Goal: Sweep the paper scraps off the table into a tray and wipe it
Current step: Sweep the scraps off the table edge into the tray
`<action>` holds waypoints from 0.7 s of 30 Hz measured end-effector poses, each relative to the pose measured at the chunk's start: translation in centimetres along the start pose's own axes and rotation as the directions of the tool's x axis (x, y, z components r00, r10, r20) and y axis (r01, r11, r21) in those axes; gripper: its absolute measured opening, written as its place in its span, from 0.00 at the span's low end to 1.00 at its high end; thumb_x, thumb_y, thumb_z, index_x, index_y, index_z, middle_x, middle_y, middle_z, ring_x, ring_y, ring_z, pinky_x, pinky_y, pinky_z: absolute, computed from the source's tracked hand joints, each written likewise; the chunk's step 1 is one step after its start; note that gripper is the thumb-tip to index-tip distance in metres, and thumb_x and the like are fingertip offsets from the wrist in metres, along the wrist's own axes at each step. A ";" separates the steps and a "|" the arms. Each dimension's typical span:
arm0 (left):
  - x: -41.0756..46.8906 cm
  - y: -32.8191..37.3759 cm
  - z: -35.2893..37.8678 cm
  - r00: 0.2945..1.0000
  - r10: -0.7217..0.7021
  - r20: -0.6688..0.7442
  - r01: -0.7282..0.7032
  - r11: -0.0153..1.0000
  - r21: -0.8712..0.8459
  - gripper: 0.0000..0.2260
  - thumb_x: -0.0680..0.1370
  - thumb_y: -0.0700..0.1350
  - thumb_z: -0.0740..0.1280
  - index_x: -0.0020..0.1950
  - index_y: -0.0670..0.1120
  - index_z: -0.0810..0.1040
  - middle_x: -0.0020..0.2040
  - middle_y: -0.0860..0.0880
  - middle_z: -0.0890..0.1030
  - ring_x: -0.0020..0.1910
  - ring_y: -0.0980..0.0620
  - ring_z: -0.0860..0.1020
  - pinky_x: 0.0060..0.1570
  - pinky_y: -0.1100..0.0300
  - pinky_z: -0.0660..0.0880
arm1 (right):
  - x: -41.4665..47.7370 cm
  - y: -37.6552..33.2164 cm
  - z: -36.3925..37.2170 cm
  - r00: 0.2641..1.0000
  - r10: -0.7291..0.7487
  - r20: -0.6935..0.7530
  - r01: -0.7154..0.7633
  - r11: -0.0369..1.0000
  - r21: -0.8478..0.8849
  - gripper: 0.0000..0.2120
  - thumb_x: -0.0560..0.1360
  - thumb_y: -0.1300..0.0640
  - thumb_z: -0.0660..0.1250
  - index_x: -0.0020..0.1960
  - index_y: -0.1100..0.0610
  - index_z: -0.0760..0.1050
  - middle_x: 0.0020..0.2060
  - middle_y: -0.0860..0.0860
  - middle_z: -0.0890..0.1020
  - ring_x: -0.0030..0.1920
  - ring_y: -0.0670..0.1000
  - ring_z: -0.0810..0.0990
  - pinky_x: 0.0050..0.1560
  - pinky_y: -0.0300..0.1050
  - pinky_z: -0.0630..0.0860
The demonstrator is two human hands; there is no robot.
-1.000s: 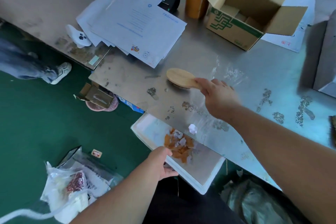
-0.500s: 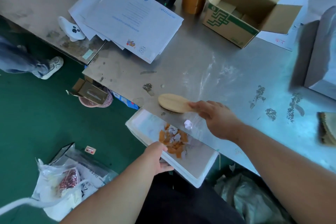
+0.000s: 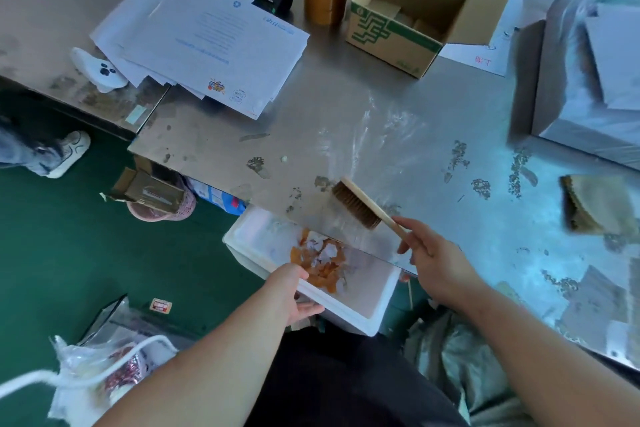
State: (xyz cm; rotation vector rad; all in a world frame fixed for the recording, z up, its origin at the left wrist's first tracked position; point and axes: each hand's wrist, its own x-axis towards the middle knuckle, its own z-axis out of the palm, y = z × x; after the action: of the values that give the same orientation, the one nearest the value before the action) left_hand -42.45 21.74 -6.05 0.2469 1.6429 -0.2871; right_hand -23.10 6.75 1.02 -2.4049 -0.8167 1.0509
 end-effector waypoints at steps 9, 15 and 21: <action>-0.3 -1.0 0.2 1.000 0.007 0.019 -0.006 0.998 -0.056 0.10 0.79 0.36 0.69 0.59 0.36 0.75 0.53 0.33 0.78 0.49 0.30 0.83 0.50 0.35 0.83 | -2.9 2.9 1.2 0.996 0.050 0.072 -0.038 0.987 -0.155 0.22 0.85 0.56 0.50 0.70 0.32 0.64 0.49 0.41 0.80 0.39 0.43 0.78 0.37 0.40 0.73; -0.4 -1.4 0.3 1.000 0.002 0.029 0.001 0.997 -0.080 0.10 0.78 0.35 0.70 0.58 0.37 0.75 0.54 0.34 0.78 0.48 0.30 0.83 0.48 0.35 0.83 | -4.1 2.7 3.4 0.991 -0.020 0.129 0.031 0.996 -0.085 0.22 0.85 0.56 0.53 0.72 0.34 0.67 0.52 0.40 0.78 0.44 0.40 0.76 0.46 0.38 0.70; -0.3 -1.7 0.9 0.999 -0.019 0.032 0.021 0.997 -0.074 0.10 0.79 0.36 0.69 0.59 0.36 0.75 0.54 0.34 0.77 0.51 0.30 0.82 0.41 0.37 0.83 | -3.4 1.5 1.4 1.000 -0.010 -0.017 0.011 1.000 0.029 0.18 0.83 0.43 0.56 0.71 0.30 0.60 0.47 0.37 0.74 0.44 0.42 0.76 0.45 0.44 0.71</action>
State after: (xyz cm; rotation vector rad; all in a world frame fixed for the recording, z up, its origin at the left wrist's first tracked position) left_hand -42.11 19.88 -5.76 0.1689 1.6223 -0.2438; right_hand -25.50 3.63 1.10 -2.3796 -0.8025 1.0305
